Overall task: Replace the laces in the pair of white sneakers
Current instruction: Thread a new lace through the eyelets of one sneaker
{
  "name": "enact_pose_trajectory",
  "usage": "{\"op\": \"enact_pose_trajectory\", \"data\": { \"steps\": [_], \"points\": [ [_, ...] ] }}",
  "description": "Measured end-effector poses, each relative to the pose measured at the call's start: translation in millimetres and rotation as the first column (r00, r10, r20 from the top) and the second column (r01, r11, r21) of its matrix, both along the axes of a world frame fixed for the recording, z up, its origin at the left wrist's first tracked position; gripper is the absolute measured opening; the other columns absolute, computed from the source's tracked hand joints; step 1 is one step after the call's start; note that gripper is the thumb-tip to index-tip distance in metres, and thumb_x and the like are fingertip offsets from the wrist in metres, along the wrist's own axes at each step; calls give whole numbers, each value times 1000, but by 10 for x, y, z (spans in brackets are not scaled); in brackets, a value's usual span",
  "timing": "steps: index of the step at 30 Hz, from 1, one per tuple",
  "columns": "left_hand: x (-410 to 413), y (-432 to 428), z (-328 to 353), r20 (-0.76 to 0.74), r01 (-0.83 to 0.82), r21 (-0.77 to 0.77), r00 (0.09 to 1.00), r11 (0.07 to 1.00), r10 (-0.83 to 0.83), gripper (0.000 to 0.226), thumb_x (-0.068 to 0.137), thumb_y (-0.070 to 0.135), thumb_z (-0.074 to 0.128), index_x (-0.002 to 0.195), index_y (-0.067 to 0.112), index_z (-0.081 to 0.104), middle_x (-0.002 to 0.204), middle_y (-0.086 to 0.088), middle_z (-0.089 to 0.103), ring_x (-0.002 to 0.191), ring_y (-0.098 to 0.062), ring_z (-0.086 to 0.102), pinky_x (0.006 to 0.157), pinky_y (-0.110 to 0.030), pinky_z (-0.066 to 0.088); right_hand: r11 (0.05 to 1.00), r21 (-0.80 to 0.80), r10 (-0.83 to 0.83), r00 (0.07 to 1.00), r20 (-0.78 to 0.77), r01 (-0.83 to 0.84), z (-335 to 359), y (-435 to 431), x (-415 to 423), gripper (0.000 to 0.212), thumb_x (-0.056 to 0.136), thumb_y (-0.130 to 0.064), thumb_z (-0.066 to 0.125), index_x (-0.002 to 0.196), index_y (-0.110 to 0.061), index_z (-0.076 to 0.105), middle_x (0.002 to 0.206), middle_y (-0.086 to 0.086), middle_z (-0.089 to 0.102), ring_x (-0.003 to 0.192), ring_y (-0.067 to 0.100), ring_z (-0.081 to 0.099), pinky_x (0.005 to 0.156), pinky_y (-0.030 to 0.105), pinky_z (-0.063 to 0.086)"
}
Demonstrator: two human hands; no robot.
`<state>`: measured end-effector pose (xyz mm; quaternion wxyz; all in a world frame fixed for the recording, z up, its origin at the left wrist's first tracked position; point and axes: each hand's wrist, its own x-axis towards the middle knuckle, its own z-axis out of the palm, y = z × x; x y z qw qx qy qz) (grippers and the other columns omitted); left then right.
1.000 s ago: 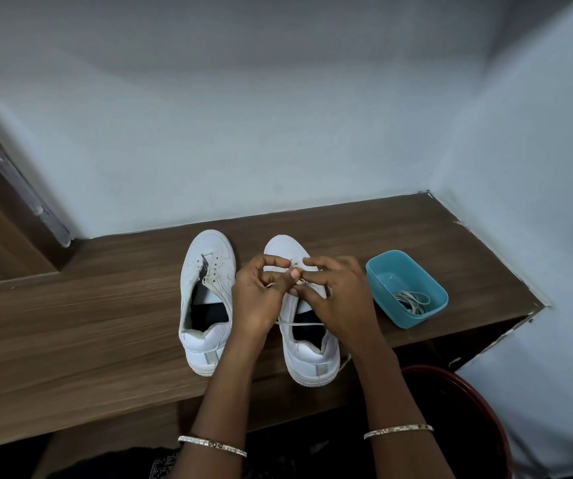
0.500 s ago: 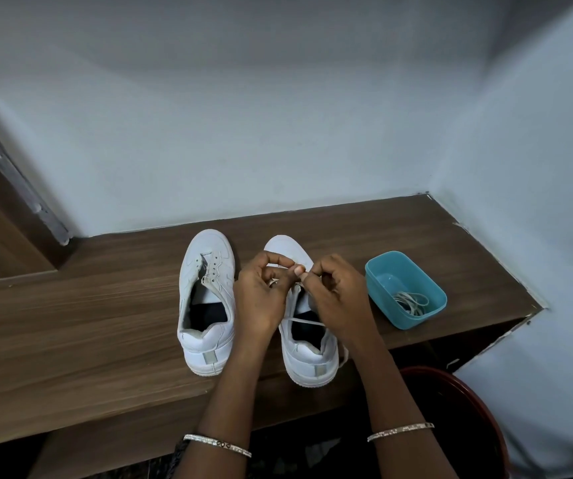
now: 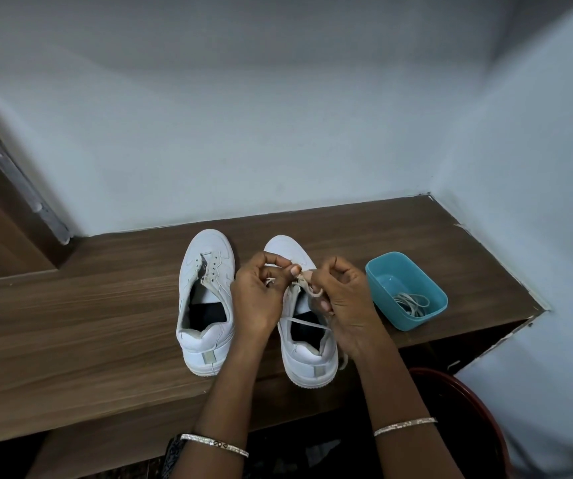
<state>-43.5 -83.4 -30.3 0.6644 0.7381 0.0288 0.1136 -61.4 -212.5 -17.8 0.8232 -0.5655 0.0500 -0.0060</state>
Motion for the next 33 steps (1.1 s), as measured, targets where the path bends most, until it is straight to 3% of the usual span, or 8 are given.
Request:
{"op": "enact_pose_trajectory", "data": {
  "steps": [7,12,18,22,25,29,31,33],
  "points": [
    [24,44,-68,-6,-74,19,997,997,74,12,82,17,79,85,18,67,84,5,74,77,-9,70,69,-25,56,941,177,311,944,-110,-289,85,-419,-70,31,84,-8,67,115,-5,64,51,-1,42,30,3,23,37,19,12],
    [18,26,-71,-9,-63,37,998,997,63,11,83,20,78,85,21,67,87,6,74,81,-9,71,70,-24,56,991,5,-130,985,-111,131,131,-780,-141,23,76,-26,81,75,-15,61,51,-4,37,37,6,28,38,18,26],
    [44,55,-111,-12,-94,43,995,995,94,12,84,22,77,84,23,65,84,6,74,82,-11,70,70,-28,56,709,132,-692,719,-63,693,153,-1175,-213,34,85,-24,74,57,-17,56,49,-5,49,33,6,33,33,17,24],
    [39,28,-88,-10,-103,30,995,994,103,11,84,21,77,86,19,66,83,5,74,79,-10,69,60,-12,50,846,127,-525,851,31,517,224,-1275,-346,41,91,-18,66,51,-10,57,43,-1,47,29,7,29,33,17,21],
    [40,11,-90,-23,-90,-3,996,996,90,10,86,21,75,88,20,66,85,3,74,82,-11,70,60,-12,50,955,-239,-176,984,9,173,276,-1214,-445,34,86,-24,67,59,-3,64,47,4,54,33,11,38,41,19,32],
    [39,18,-86,-32,-71,-30,997,997,70,9,86,20,75,89,21,66,86,3,74,83,-12,70,61,-14,52,572,-810,-12,986,-167,-130,185,-1017,-317,11,89,-29,72,86,-20,77,73,-6,74,67,4,68,70,20,45],
    [42,24,-88,-36,-57,-30,998,998,56,9,86,21,75,89,22,66,82,2,74,80,-12,70,66,-22,53,339,-940,-50,997,-54,-34,104,-874,-210,6,87,-33,73,91,-28,75,77,-17,69,75,-5,63,73,13,42],
    [48,29,-100,-32,-26,-31,999,999,25,10,86,21,75,90,22,66,79,-1,73,78,-15,70,72,-31,54,321,-939,-61,992,113,127,52,-699,-137,5,86,-34,74,89,-30,75,81,-21,66,80,-7,59,72,9,40]
  ]
}}
